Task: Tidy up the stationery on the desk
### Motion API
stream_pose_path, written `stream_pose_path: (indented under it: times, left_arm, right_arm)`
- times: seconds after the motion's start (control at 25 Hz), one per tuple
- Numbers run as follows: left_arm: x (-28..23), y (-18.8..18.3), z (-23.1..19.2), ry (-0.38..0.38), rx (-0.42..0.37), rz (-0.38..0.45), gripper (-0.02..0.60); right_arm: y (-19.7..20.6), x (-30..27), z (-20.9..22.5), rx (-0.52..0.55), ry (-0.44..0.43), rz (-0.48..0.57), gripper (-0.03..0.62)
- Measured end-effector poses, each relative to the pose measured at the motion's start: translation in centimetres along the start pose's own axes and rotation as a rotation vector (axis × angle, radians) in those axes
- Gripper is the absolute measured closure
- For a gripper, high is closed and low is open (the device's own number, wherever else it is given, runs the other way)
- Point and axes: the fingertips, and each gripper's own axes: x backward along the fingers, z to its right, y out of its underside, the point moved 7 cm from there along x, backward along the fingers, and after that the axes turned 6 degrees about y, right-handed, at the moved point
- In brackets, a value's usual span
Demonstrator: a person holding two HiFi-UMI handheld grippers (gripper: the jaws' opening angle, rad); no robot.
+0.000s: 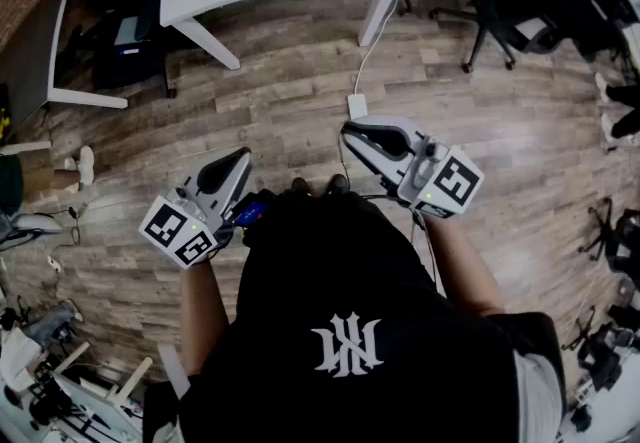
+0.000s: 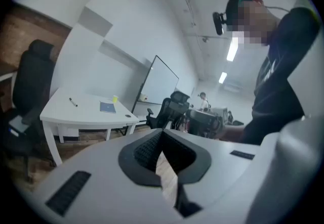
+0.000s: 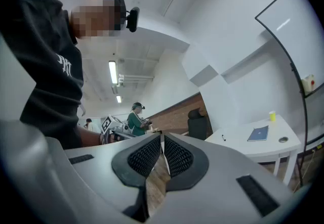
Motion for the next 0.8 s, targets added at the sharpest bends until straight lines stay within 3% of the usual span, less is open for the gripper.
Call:
stream_pose_path:
  times: [0.12,0.32,0.52,0.8]
  left_arm:
    - [0.1,-0.2,-0.8,-0.01,-0.042,-0.044,0.58]
    - [0.1,-2.8,-1.6,-0.01,-0.023,0.087,0.58]
    - [-0.9,-2.0,-1.4,-0.007,-0.027,0.062,0.58]
    - [-1.6,-1.4,-1.0,-0.013,-0.016,0.077,0.58]
  right_arm:
    - [-0.1,-0.4,0.7,-0.002,0.038,-0.021,0.545]
    - [-1.2,-0.3,0.6,0.024,0.039,-0.02,0.545]
    - [-0.3,0.3,1.4,0.006,0.07,-0.087,0.545]
    - [0.4,1.2,1.4,-0.034,0.011,-0.065,0.545]
